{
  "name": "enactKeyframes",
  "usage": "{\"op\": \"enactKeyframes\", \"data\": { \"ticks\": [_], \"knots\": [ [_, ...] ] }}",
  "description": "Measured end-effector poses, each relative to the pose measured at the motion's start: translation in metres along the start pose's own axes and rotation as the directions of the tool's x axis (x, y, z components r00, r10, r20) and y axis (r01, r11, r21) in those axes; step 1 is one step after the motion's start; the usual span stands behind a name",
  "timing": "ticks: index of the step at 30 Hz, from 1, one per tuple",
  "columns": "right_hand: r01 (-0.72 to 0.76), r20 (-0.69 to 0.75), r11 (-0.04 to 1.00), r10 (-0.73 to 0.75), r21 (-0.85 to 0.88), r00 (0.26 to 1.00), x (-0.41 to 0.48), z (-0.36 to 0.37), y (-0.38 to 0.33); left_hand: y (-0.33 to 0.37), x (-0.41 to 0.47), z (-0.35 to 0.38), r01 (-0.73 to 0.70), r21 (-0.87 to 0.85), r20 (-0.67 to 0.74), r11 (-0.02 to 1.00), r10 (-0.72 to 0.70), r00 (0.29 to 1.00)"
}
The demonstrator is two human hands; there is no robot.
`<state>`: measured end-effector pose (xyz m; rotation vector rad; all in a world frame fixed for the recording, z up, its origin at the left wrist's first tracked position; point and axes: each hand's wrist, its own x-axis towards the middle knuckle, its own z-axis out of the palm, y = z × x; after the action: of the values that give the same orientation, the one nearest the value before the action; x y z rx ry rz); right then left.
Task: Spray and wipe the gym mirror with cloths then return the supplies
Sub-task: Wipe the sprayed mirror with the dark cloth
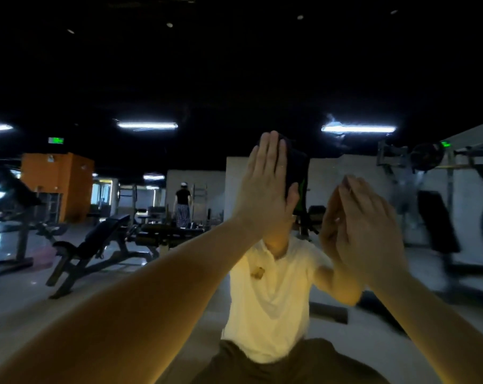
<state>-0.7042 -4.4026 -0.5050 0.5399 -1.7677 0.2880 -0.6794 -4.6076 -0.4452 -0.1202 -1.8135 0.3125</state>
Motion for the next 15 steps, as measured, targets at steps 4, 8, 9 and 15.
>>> {"op": "enactKeyframes", "data": {
  "ticks": [4,8,9,15],
  "knots": [
    [0.025,0.023,0.995,-0.027,0.092,0.999,-0.006,0.005,0.025,0.055,0.000,0.008,-0.081,-0.003,0.049,0.997,0.081,0.995],
    [0.018,0.005,0.986,-0.019,0.164,1.000,-0.010,0.007,0.021,0.066,-0.014,0.016,-0.207,-0.016,0.087,0.978,0.208,0.974],
    [0.024,-0.006,0.984,-0.023,0.174,1.000,-0.012,0.006,0.016,0.061,-0.016,0.014,-0.226,-0.013,0.079,0.974,0.226,0.971],
    [0.120,-0.026,0.983,-0.117,0.137,0.993,-0.029,0.018,-0.028,-0.012,-0.050,0.001,-0.072,0.024,0.045,0.997,0.070,0.997]
  ]
}}
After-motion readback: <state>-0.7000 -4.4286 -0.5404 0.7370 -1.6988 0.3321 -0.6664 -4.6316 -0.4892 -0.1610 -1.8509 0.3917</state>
